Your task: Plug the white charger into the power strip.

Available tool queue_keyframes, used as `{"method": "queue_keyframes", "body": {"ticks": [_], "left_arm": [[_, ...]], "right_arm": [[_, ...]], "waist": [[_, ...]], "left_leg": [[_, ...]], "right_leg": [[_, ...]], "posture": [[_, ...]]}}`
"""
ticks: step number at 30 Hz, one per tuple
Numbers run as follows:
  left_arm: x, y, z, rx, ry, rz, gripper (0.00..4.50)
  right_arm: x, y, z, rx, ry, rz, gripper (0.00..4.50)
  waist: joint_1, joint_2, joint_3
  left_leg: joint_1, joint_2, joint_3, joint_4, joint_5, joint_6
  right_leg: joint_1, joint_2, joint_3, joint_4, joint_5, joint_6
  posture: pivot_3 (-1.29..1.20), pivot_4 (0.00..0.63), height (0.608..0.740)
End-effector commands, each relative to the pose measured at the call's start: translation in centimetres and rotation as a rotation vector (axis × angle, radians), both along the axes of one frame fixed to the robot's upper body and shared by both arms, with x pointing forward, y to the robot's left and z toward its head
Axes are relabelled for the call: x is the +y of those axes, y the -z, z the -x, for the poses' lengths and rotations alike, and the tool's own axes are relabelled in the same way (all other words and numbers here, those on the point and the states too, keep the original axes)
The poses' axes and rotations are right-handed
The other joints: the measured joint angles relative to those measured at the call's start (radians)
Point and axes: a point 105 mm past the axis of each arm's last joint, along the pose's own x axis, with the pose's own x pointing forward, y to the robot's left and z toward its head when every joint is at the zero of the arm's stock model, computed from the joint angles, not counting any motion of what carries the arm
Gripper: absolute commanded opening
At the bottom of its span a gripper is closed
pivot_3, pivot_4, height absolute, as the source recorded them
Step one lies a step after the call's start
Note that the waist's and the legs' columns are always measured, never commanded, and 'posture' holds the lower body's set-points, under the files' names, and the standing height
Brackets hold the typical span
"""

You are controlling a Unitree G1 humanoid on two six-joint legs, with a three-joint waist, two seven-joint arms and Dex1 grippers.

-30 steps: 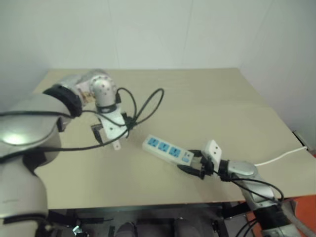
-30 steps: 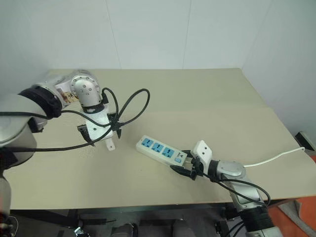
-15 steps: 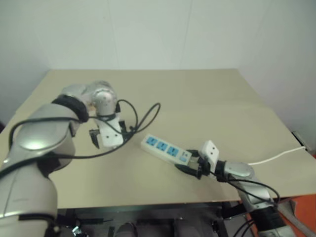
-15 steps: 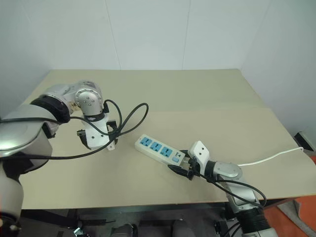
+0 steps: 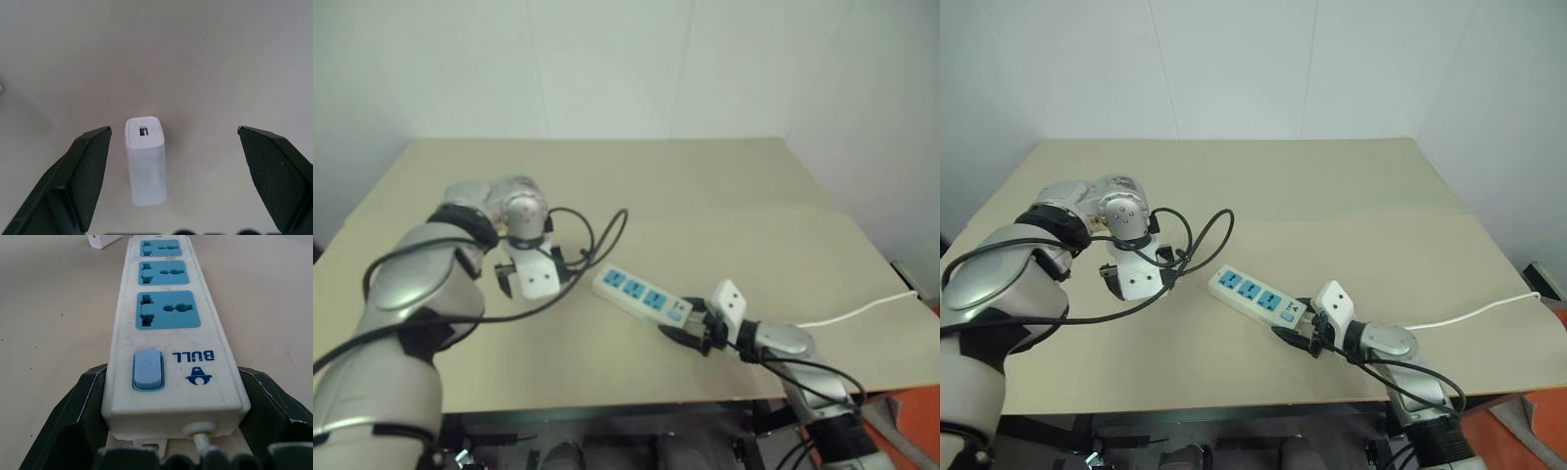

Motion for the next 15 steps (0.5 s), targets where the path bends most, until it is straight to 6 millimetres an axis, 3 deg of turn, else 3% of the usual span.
{"method": "queue_keyframes", "body": {"ticks": [1,15], "left_arm": [[-0.2,-0.1,-0.4,-0.034,0.008,0.015,4.50],[-0.6,0.9,-0.9,-0.061,0.025,0.016,4.50]], "right_arm": [[0.5,1.7,0.8,0.069,-0.011,0.017,3.43],[0.4,1.9,1.0,0.070,0.013,0.019,3.43]], "waist": [[0.000,0.000,0.000],[0.002,0.000,0.000]], "left_leg": [[0.000,0.000,0.000,0.000,0.000,0.000],[0.000,0.000,0.000,0.000,0.000,0.000]], "right_leg": [[0.000,0.000,0.000,0.000,0.000,0.000],[0.000,0.000,0.000,0.000,0.000,0.000]], "posture": [[0.00,0.150,0.740],[0.00,0.150,0.740]]}}
